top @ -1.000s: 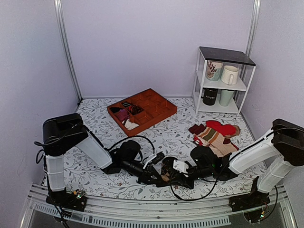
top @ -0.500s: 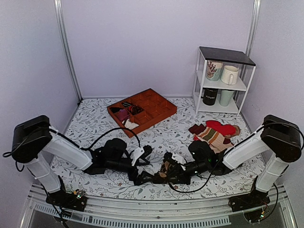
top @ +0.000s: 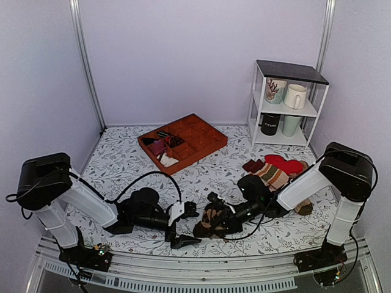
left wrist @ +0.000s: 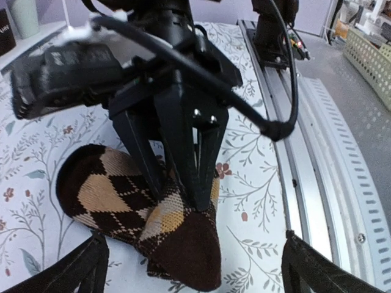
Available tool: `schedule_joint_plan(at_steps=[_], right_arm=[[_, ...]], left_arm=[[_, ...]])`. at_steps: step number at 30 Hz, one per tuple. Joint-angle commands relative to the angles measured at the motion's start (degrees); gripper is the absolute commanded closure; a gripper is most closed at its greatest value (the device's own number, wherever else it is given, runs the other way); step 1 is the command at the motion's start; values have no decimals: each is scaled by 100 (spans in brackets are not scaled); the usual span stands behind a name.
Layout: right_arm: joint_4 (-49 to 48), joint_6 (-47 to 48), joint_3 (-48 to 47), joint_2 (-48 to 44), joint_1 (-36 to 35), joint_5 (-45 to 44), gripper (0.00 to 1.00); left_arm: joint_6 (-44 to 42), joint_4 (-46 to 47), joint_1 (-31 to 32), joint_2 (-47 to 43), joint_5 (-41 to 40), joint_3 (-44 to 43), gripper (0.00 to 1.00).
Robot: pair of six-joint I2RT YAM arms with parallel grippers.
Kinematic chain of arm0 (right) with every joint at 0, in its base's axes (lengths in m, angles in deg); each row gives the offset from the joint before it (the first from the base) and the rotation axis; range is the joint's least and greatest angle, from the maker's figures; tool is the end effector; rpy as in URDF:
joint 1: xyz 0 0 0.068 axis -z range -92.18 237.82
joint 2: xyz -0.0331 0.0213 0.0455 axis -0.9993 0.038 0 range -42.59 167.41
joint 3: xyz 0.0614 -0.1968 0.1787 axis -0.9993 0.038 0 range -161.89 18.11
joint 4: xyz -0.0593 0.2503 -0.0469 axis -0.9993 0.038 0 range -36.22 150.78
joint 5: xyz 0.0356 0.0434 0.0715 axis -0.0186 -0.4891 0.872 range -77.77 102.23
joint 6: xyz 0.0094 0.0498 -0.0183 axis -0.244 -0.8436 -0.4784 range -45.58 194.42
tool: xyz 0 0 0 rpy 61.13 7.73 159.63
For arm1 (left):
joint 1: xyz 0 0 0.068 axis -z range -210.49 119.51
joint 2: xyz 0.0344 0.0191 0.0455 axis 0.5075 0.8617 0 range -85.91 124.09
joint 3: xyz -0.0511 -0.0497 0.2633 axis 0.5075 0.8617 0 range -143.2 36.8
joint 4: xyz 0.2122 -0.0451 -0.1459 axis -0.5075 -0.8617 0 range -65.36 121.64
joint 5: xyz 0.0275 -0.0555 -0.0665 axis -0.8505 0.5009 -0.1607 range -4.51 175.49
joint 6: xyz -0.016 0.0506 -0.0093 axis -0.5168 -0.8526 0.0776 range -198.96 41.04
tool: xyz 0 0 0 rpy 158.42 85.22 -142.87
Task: Roll the socks
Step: Roll a pair of socks at the center of the board.
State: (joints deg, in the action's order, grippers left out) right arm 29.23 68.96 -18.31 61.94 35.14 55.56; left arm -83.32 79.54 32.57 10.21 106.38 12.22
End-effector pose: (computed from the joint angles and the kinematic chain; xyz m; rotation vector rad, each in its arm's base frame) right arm 0.1660 0.2578 0.0953 -1.3620 2.0743 1.3594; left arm 0.1160 -0.2561 0.1197 1.3677 1.5967 -1.0045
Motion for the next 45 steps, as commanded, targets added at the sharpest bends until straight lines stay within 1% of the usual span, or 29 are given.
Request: schedule_joint_plan(at_steps=[1, 4, 5, 7, 10, 12, 13, 15, 16, 17, 18, 19, 20, 21, 22, 23, 24, 25, 26, 28, 29, 30, 31, 32, 35, 38, 39, 42, 45], right_arm=[[1237, -20, 67, 462, -24, 39, 82], [1344, 39, 37, 459, 5, -5, 82], [1348, 44, 40, 457, 4, -8, 82], [1357, 44, 27, 456, 19, -21, 82], [1386, 51, -8, 434, 17, -81, 82], [1393, 53, -27, 391, 13, -96, 82], [1405, 53, -37, 366, 18, -111, 82], [1414, 53, -57, 326, 17, -127, 82], [1419, 58, -69, 316, 20, -138, 82], [1423, 61, -88, 323, 14, -134, 82], [1431, 62, -115, 329, 20, -140, 82], [1444, 74, -134, 343, 14, -148, 82], [1463, 85, -162, 369, 21, -145, 82], [1477, 94, -185, 385, 17, -137, 82], [1487, 101, -197, 392, 23, -133, 82], [1496, 105, -200, 388, 22, -125, 82], [1516, 112, -198, 385, 28, -123, 82], [1542, 111, -203, 380, 23, -123, 82], [1577, 118, -197, 365, 27, -123, 82], [1587, 132, -173, 335, 22, -102, 82], [1586, 120, -172, 333, 25, -83, 82], [1586, 115, -176, 331, 23, -65, 82], [1587, 108, -187, 343, 25, -63, 82], [1586, 114, -191, 360, 25, -62, 82], [1573, 131, -219, 420, 23, -63, 82], [1578, 126, -275, 471, 28, -16, 82], [1570, 120, -279, 473, 25, -3, 82], [1577, 128, -266, 463, 23, 12, 82], [1581, 125, -250, 475, 29, 51, 82]], left_arm=[[-316, 270, 167, 273, 179, -140, 2], [-249, 680, 265, -24, -430, 164, 3], [-201, 865, 267, -140, -612, 287, 6], [-242, 916, 262, -286, -894, 403, 1], [-121, 779, 246, -459, -1073, 358, 1], [-1, 1039, 253, -642, -1129, 507, 1], [18, 1340, 252, -725, -1205, 629, 0], [-72, 2222, 251, -750, -1338, 939, 1], [-39, 2696, 258, -652, -1633, 1058, 0], [283, 3197, 259, -486, -2346, 1150, 1], [645, 3716, 259, -307, -2676, 1255, 1], [763, 4278, 226, -146, -2856, 1444, 1], [738, 4819, 193, 62, -2612, 1598, 1], [646, 5261, 139, 223, -2177, 1710, 1], [623, 5480, 114, 369, -1828, 1749, 6], [642, 5407, 123, 458, -1609, 1717, 12], [705, 5111, 122, 472, -1400, 1627, 18], [722, 4564, 124, 404, -1148, 1503, 24], [648, 3972, 175, 198, -949, 1405, 28], [314, 2852, 393, -62, -1024, 1212, 25], [207, 2517, 440, -134, -1029, 1097, 23], [78, 1964, 451, -138, -963, 955, 22], [-34, 1616, 463, -103, -926, 836, 22], [-98, 1438, 473, -46, -906, 746, 22], [-168, 1370, 474, 205, -789, 590, 22], [-394, 750, 506, 506, -866, 239, 24], [-440, 673, 510, 580, -935, 193, 23], [-474, 864, 507, 707, -985, 189, 24], [-613, 837, 518, 775, -944, 89, 24]])
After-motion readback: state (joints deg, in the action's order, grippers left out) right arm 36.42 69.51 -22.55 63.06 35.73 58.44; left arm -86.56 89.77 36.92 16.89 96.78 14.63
